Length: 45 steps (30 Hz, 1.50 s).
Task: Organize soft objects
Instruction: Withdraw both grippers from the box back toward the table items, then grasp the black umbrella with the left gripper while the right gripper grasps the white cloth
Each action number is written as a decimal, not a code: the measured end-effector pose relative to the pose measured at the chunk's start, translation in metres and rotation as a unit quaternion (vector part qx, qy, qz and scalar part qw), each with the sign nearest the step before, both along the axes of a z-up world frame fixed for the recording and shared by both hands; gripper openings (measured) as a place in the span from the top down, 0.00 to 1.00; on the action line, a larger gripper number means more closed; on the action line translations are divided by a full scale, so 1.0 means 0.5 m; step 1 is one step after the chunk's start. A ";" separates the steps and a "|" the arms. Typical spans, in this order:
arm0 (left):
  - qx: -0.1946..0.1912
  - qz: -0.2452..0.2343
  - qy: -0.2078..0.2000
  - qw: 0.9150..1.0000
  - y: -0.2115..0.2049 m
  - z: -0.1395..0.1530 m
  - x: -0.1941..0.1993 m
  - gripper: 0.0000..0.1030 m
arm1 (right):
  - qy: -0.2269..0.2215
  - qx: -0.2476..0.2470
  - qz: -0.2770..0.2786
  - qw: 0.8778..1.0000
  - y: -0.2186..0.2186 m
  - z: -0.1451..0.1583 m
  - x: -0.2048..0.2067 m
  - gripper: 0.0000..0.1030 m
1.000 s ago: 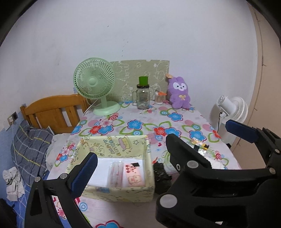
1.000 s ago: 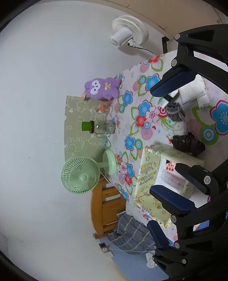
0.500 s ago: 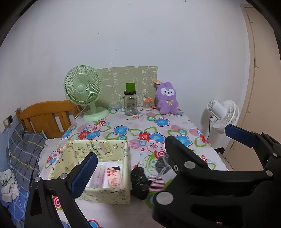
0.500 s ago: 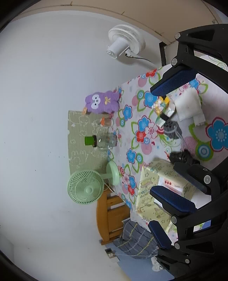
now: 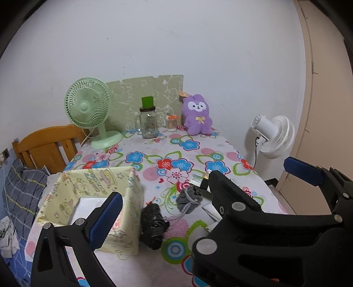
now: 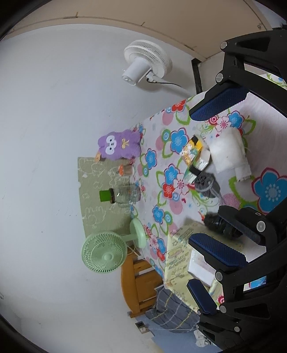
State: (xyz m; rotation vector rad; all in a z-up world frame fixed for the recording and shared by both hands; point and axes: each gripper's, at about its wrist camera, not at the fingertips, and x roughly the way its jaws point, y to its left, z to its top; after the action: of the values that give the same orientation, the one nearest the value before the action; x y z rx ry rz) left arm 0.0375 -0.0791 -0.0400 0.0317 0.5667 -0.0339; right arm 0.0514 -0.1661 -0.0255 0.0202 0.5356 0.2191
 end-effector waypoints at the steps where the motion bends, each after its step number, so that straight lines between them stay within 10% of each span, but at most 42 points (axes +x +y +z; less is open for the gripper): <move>1: 0.000 -0.001 0.003 1.000 -0.003 -0.004 0.002 0.00 | 0.001 0.001 -0.002 1.000 -0.007 -0.009 0.003 0.00; 45: 0.041 0.062 0.107 0.991 -0.013 -0.205 0.071 0.20 | 0.111 -0.007 -0.005 0.994 -0.022 -0.237 0.097 0.00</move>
State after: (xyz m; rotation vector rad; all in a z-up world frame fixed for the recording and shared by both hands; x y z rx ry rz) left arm 0.0730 -0.0857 -0.1428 0.0734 0.7844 0.1092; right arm 0.1001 -0.1773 -0.1442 0.0339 0.7581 0.2043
